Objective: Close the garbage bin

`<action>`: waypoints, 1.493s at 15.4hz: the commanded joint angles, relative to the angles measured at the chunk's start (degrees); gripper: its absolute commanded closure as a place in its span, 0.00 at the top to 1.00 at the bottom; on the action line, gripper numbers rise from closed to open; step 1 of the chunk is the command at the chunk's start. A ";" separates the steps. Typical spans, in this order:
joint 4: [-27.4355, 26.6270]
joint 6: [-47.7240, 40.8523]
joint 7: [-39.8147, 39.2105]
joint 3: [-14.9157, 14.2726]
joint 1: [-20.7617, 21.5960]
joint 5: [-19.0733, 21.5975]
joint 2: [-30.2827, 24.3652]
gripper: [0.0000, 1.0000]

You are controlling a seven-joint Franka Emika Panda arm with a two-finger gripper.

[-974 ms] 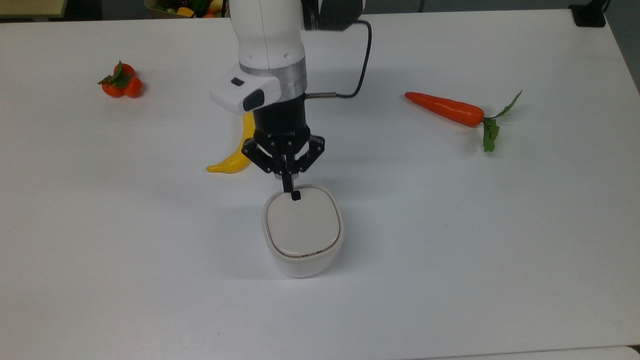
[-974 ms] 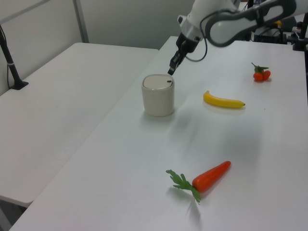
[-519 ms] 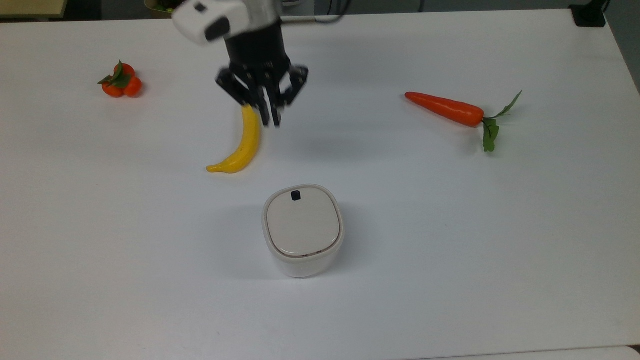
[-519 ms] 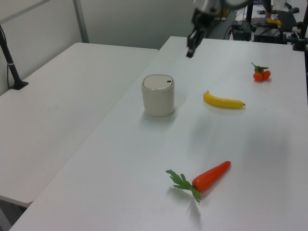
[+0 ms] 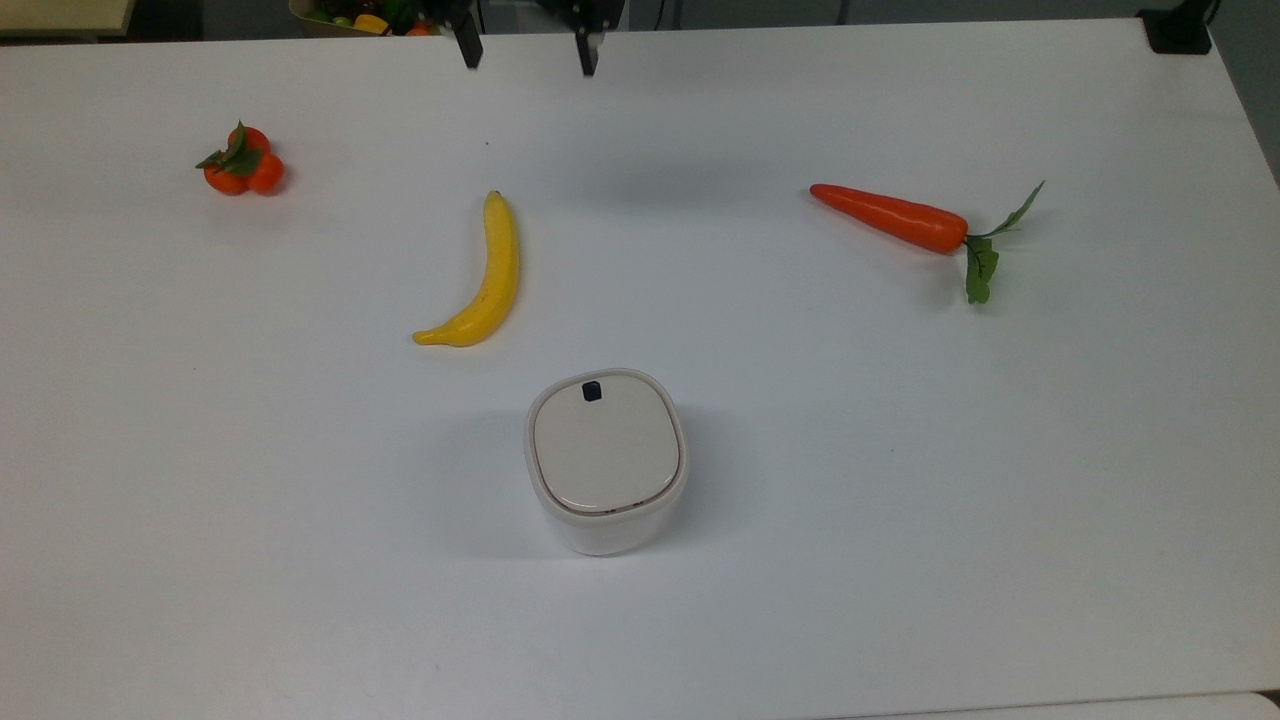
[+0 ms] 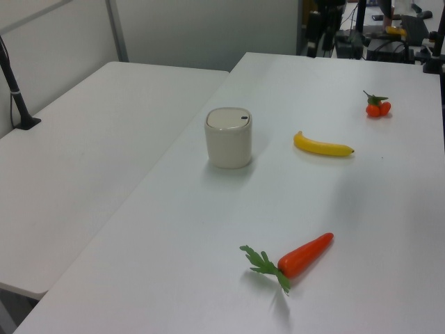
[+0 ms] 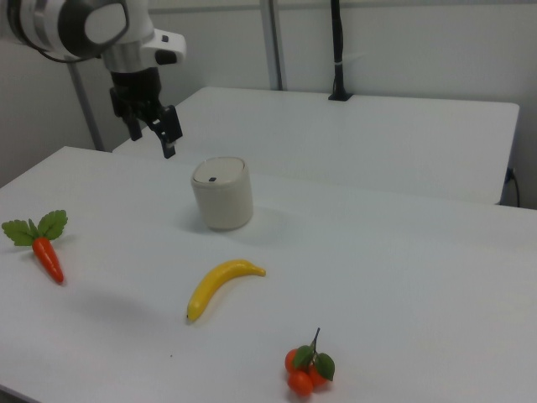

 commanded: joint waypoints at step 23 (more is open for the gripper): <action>-9.24 4.69 -12.57 0.81 2.79 -2.96 -7.39 1.00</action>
